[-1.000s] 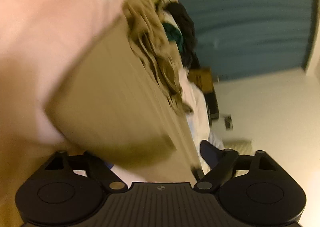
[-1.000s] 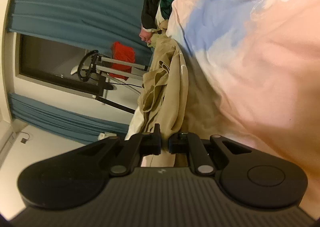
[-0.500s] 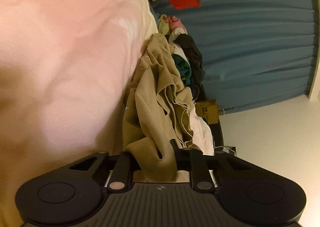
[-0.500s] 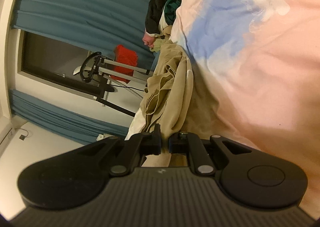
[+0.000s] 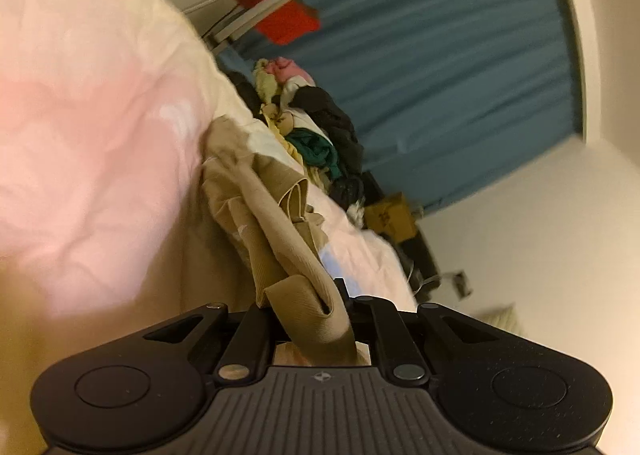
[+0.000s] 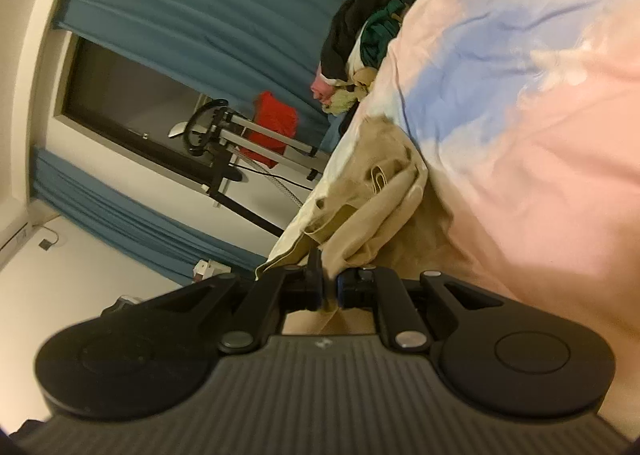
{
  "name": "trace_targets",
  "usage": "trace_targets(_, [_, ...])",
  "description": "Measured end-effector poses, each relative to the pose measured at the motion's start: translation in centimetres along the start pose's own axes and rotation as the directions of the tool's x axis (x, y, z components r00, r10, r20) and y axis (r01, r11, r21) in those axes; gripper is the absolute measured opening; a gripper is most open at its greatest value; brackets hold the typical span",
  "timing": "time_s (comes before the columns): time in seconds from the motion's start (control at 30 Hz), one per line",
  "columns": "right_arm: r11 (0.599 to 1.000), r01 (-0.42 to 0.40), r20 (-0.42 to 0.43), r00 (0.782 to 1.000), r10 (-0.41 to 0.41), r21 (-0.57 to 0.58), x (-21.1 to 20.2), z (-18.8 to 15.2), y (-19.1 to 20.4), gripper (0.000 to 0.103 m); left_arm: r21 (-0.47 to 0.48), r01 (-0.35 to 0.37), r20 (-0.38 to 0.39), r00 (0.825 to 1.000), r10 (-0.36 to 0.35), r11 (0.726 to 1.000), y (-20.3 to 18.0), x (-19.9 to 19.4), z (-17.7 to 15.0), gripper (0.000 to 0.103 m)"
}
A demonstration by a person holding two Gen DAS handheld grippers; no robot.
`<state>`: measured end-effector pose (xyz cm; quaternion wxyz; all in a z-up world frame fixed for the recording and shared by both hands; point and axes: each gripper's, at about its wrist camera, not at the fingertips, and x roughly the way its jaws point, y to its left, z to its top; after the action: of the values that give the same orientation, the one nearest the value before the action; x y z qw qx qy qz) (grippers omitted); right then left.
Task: Fold clothes
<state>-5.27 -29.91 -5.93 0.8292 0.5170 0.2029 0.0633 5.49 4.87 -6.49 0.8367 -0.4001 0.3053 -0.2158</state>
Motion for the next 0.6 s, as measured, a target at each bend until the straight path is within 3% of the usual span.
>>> trace_targets(0.3, [0.998, -0.044, -0.047, 0.998, 0.042, -0.038, -12.0, -4.0, 3.0, 0.01, -0.005, -0.013, -0.106, 0.994, 0.012, 1.0, -3.1, -12.5, -4.9, 0.011])
trace_targets(0.43, [0.999, -0.04, -0.046, 0.998, 0.041, 0.014, -14.4, -4.9, 3.1, 0.01, -0.03, -0.026, -0.119, 0.993, 0.022, 0.999, -3.5, -13.3, -4.9, 0.012])
trace_targets(0.6, [1.0, -0.015, -0.004, 1.0, 0.015, -0.002, -10.1, -2.2, 4.5, 0.01, -0.038, -0.09, -0.098, 0.991, 0.086, 0.995, -4.6, -9.3, -1.3, 0.015])
